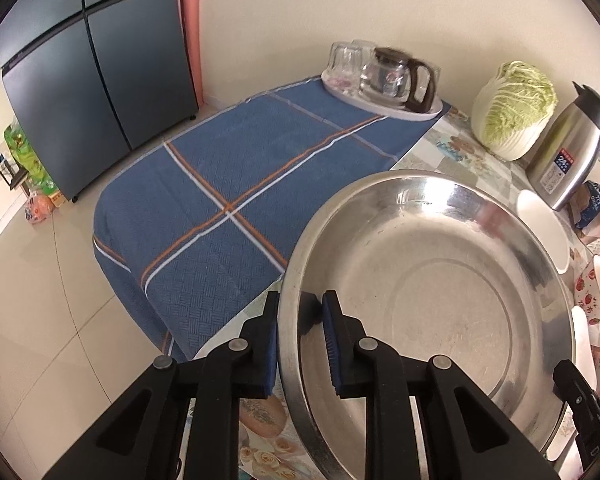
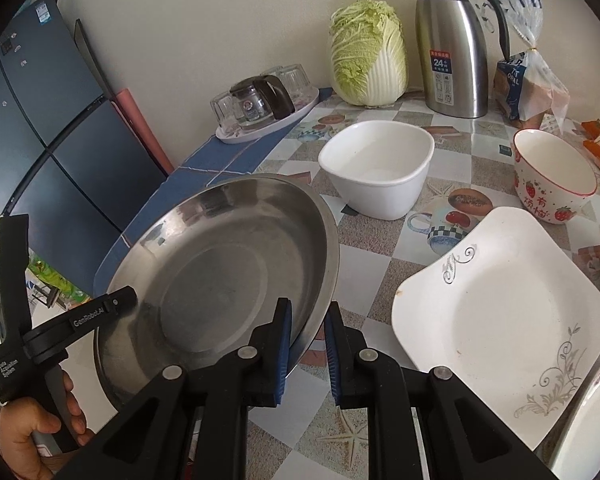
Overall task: Organize plates and bowls
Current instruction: 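Lift the steel basin off the table with both grippers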
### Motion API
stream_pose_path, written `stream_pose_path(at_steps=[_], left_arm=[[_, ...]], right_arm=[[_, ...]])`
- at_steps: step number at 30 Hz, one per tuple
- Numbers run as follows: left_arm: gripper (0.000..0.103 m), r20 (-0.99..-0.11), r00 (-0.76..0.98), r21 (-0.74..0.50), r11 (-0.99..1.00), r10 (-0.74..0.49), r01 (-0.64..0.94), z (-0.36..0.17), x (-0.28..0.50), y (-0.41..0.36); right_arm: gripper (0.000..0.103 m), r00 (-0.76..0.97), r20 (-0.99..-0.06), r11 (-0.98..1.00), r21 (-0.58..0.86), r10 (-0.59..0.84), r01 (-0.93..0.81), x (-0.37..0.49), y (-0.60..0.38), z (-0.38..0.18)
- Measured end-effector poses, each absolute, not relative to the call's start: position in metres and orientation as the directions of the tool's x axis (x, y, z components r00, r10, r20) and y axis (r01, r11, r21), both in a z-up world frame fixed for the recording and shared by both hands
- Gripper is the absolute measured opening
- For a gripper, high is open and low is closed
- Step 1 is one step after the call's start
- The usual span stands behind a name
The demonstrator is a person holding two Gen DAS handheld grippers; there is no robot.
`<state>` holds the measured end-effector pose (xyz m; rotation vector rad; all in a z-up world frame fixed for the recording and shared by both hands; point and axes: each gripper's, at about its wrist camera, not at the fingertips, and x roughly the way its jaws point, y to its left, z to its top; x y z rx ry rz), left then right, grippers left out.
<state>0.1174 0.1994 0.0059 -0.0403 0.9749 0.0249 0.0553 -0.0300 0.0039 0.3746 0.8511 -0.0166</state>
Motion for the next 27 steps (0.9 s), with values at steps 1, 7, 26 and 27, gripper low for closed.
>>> stream_pose_path(at_steps=[1, 7, 26, 27], left_arm=[[0.021, -0.822, 0.569, -0.022, 0.999, -0.001, -0.031, 0.012, 0.116, 0.196], [0.021, -0.779, 0.626, -0.012, 0.999, -0.032, 0.036, 0.048, 0.103, 0.158], [0.023, -0.741, 0.637, -0.069, 0.967, -0.213, 0.244, 0.08, 0.062, 0.02], [0.023, -0.743, 0.633, -0.069, 0.966, -0.217, 0.25, 0.078, 0.061, 0.014]], right_arm=[[0.017, 0.673, -0.728, 0.933, 0.32, 0.132, 0.163, 0.052, -0.033, 0.008], [0.017, 0.741, -0.665, 0.923, 0.337, 0.094, 0.186, 0.029, -0.064, 0.037], [0.017, 0.835, -0.533, 0.891, 0.303, -0.134, 0.337, -0.061, -0.174, 0.093], [0.017, 0.831, -0.536, 0.888, 0.297, -0.148, 0.35, -0.064, -0.178, 0.093]])
